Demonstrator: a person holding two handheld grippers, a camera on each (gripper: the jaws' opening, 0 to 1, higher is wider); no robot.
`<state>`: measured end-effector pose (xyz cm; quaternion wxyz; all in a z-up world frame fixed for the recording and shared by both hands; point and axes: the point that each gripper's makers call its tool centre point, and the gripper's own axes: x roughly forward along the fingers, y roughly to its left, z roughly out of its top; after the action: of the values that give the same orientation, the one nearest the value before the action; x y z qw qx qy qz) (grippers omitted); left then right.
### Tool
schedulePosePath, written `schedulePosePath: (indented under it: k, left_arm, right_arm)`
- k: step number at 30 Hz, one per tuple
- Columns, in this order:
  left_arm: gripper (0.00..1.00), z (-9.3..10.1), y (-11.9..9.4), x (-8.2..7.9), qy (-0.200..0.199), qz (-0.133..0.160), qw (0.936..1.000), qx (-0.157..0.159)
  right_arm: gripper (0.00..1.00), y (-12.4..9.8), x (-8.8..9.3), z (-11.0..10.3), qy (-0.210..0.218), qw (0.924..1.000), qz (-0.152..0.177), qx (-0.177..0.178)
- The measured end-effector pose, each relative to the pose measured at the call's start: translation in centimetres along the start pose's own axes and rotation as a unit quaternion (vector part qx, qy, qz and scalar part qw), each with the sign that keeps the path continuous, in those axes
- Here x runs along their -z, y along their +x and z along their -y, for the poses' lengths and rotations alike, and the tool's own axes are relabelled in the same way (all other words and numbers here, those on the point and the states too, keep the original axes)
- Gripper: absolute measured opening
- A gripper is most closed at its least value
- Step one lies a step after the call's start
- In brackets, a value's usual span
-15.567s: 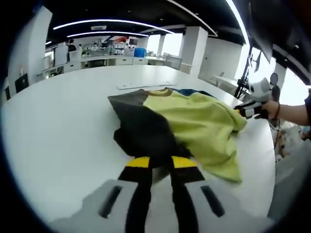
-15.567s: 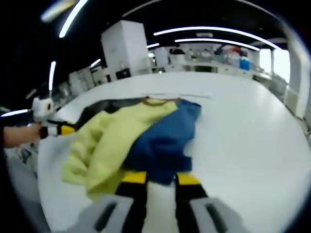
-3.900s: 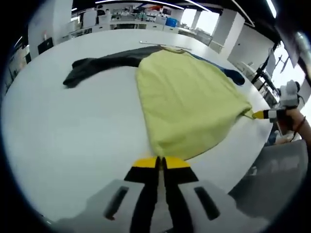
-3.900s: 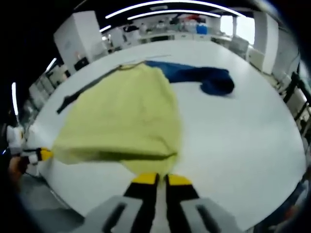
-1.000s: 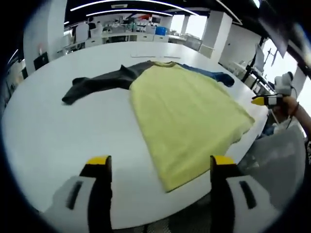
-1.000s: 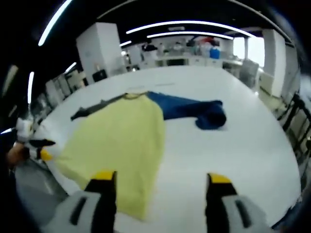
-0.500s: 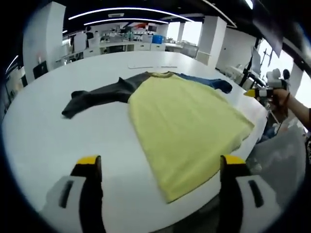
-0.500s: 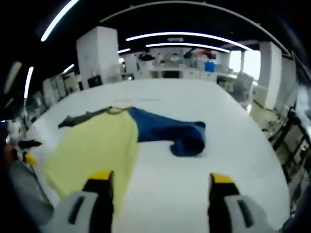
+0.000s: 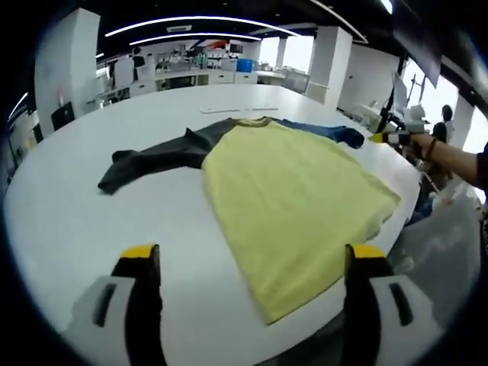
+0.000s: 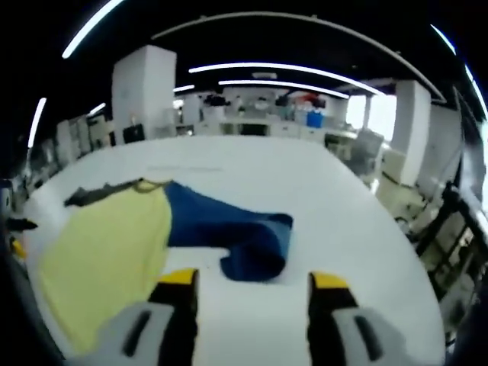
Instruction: Fold the garment on the visible template until the final outline fits inside the template.
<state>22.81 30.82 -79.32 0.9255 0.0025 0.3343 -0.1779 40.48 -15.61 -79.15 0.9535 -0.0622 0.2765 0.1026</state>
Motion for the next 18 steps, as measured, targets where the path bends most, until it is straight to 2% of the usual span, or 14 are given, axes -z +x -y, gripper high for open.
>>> schedulePosePath:
  k: [2,4,6,9,13,18]
  left_arm:
    - [0.97,0.0,0.0,0.0,-0.003,0.0,1.0,-0.001]
    - [0.97,0.0,0.0,-0.1,-0.004,0.001,1.0,-0.002]
    - [0.97,-0.1,0.0,0.0,-0.004,-0.001,1.0,-0.005]
    - [0.95,-0.1,-0.1,0.0,-0.006,-0.003,1.0,-0.004]
    - [0.94,-0.5,-0.2,0.1,-0.009,-0.006,0.9999,-0.006]
    - [0.93,-0.8,-0.2,0.3,-0.013,-0.01,0.9998,-0.012]
  right_arm:
    - [0.47,0.7,0.1,0.3,-0.004,0.9999,-0.014,0.0]
    - [0.42,1.7,0.3,1.1,-0.008,0.9999,-0.013,0.001]
    - [0.33,2.2,0.6,1.5,-0.001,0.9998,-0.02,0.002]
    - [0.19,3.1,0.4,2.1,-0.013,0.9995,-0.025,0.014]
    - [0.16,4.1,0.5,2.8,0.003,0.9996,-0.024,0.017]
    - [0.04,4.6,0.5,3.0,0.006,0.9995,-0.027,0.018]
